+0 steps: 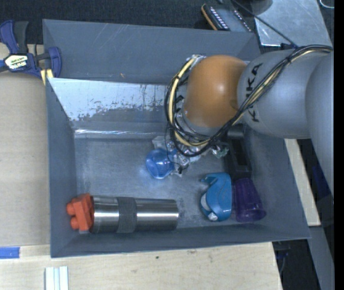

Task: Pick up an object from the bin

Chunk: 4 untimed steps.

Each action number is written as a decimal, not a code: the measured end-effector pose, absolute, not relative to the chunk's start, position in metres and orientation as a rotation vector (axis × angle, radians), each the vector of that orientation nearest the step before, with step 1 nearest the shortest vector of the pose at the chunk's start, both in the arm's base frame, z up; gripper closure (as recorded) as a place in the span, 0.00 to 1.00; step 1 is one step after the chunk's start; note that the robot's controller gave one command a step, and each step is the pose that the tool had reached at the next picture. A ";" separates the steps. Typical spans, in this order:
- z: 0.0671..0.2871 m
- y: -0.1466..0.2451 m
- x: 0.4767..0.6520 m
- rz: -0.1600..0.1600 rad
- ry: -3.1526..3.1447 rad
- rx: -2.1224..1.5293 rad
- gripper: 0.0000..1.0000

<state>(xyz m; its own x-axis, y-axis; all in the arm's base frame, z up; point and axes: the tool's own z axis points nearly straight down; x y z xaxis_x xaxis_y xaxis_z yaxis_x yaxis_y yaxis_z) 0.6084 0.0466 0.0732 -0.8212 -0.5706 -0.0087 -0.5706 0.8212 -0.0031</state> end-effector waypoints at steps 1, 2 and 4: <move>0.073 0.046 0.608 -0.001 2.989 -0.936 1.00; 0.073 0.046 0.608 -0.001 2.990 -0.936 1.00; 0.073 0.046 0.608 -0.001 2.990 -0.936 1.00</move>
Offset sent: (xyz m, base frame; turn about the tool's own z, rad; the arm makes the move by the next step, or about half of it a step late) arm 0.0000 0.0000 0.0000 0.0000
